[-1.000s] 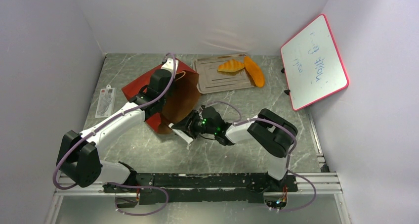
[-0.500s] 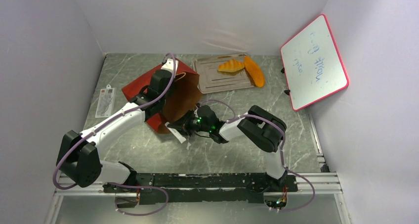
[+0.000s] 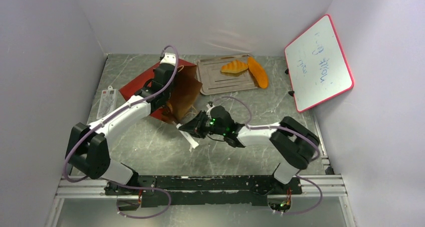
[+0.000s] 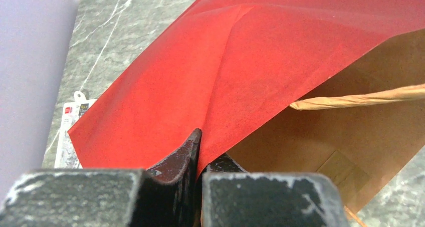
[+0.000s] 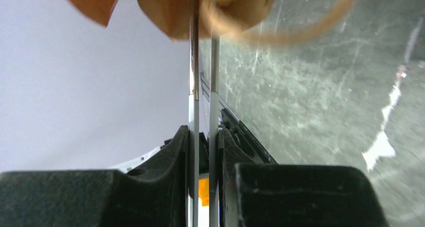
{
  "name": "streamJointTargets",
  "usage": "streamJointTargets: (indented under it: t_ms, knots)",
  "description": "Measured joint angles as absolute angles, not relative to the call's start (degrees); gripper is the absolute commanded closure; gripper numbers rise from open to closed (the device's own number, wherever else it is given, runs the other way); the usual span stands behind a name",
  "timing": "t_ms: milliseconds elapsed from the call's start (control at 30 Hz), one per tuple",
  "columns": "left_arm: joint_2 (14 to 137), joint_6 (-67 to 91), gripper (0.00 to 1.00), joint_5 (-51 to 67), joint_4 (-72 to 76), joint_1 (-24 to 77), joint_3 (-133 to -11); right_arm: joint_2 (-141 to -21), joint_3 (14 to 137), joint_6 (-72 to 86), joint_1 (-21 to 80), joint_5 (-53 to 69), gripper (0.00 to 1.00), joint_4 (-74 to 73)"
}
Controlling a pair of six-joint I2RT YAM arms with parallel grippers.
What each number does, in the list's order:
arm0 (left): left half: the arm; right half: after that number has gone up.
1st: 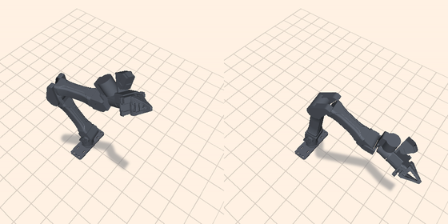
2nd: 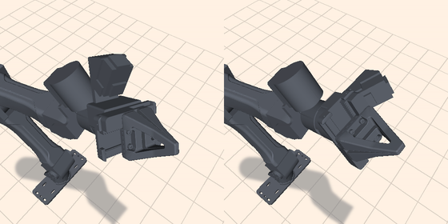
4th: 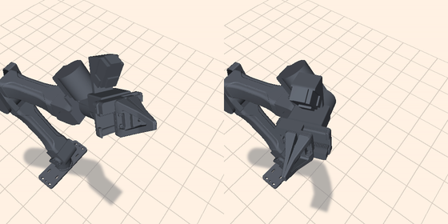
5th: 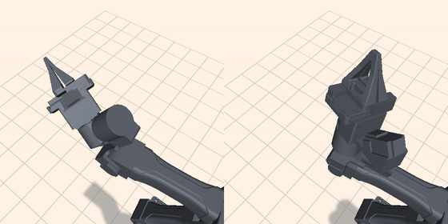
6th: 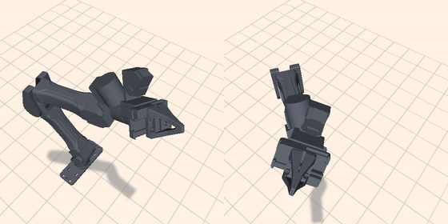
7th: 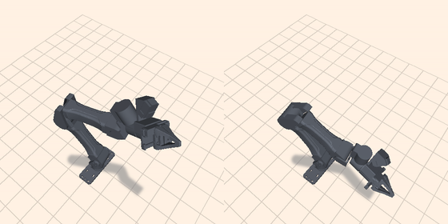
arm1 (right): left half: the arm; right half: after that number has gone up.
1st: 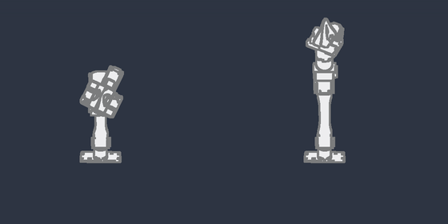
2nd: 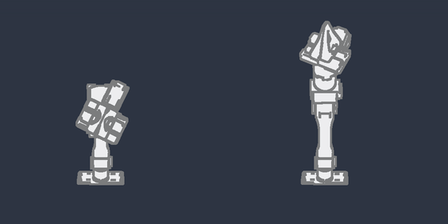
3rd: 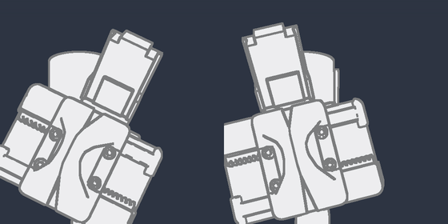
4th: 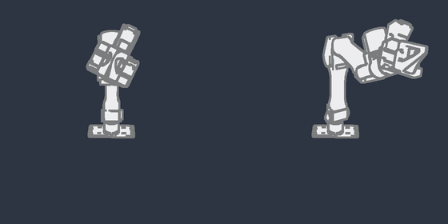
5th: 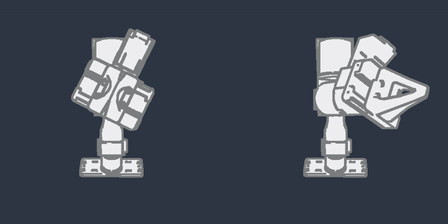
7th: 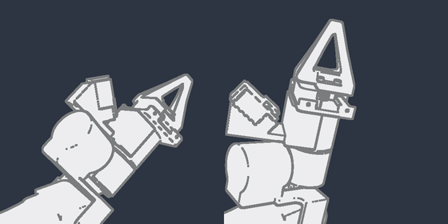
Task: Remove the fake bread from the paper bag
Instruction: Take out the fake bread from the paper bag.
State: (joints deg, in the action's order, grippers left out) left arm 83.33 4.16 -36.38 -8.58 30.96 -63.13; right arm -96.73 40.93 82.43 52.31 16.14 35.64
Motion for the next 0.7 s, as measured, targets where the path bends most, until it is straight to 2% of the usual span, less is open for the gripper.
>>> streamJointTargets:
  t_ms: [333,700]
  knots:
    - [86.3,4.9,0.93,-36.9,-8.4,28.9,-64.0,-77.5,34.6,74.5,49.0,11.7,1.0,23.3]
    - [86.4,5.0,0.93,-37.1,-7.1,28.8,-63.5,-63.5,33.3,70.3,37.1,9.5,1.0,13.3]
